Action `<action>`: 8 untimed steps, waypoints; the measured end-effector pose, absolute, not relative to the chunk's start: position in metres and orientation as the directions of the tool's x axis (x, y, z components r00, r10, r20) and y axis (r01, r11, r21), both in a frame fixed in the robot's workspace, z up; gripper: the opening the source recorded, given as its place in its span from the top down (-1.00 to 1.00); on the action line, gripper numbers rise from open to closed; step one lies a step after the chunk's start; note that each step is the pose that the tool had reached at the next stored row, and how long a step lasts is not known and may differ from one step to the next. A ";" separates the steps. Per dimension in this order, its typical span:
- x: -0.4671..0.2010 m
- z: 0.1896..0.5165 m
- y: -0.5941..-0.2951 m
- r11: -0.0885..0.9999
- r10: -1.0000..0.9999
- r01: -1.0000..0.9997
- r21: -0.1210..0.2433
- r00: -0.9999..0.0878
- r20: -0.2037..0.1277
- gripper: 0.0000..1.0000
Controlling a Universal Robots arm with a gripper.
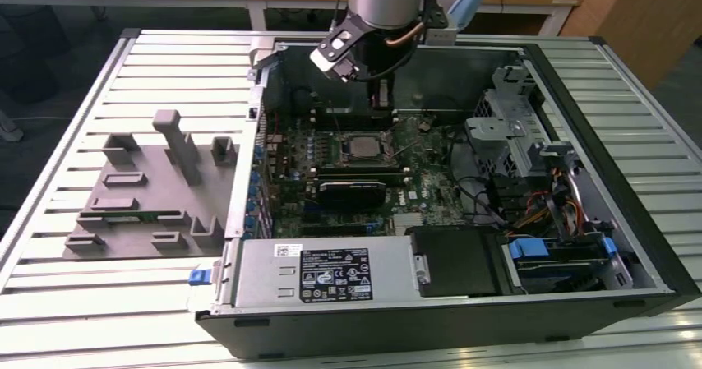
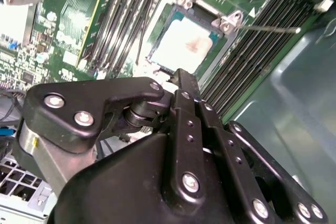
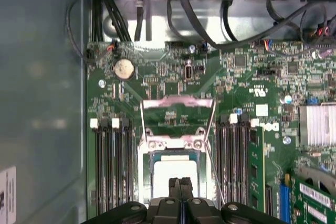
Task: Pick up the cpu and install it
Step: 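Close the cpu cover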
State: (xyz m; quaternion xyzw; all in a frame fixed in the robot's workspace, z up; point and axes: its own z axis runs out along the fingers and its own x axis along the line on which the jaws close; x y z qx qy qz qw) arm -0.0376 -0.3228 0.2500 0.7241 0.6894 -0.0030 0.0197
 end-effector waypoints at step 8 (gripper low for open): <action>-0.014 0.250 -0.323 -0.049 0.998 0.999 0.022 0.049 -0.032 0.79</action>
